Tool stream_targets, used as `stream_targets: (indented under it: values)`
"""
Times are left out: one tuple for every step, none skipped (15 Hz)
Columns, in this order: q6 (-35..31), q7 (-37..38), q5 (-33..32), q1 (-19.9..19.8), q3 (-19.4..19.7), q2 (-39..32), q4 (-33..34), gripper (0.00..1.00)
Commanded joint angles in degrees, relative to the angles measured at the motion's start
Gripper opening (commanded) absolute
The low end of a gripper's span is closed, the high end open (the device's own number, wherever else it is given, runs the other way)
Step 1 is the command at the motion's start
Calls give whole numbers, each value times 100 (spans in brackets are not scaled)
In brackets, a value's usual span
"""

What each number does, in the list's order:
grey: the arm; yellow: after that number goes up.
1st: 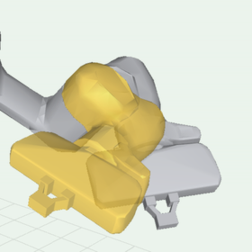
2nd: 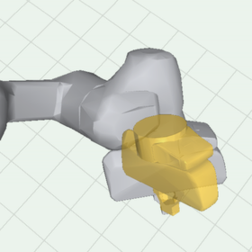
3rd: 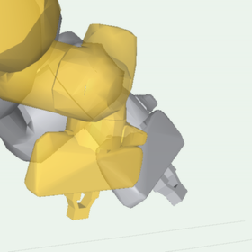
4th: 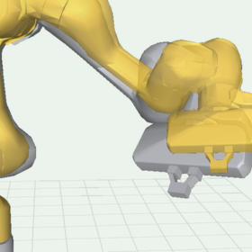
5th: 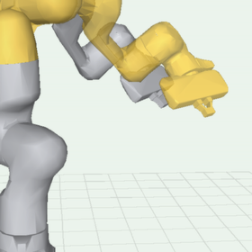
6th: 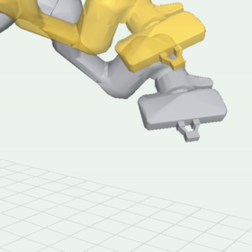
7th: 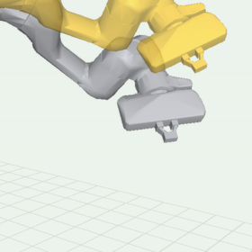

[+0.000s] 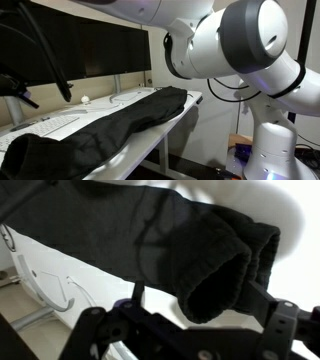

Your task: Fold the black trousers on the table.

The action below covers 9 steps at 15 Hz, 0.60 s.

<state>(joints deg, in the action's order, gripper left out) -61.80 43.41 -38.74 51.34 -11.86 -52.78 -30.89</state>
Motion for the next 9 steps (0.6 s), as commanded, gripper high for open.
stream_targets:
  values:
    - [-487,-742,926,37,504,-381,955,100]
    - [-627,-824,1243,4,606,-450,1132,100]
    - [-728,-922,1578,-25,705,-513,1283,100]
    - [-713,-939,1926,-77,729,-582,1398,100]
    - [-825,-837,2256,-158,741,-345,960,100]
    - [-700,-795,2525,-193,757,-389,979,100]
    - [-700,-790,2725,-214,777,-403,957,100]
    - [-621,-758,2923,-259,776,-410,917,100]
    - [-569,-729,3071,-280,789,-433,883,100]
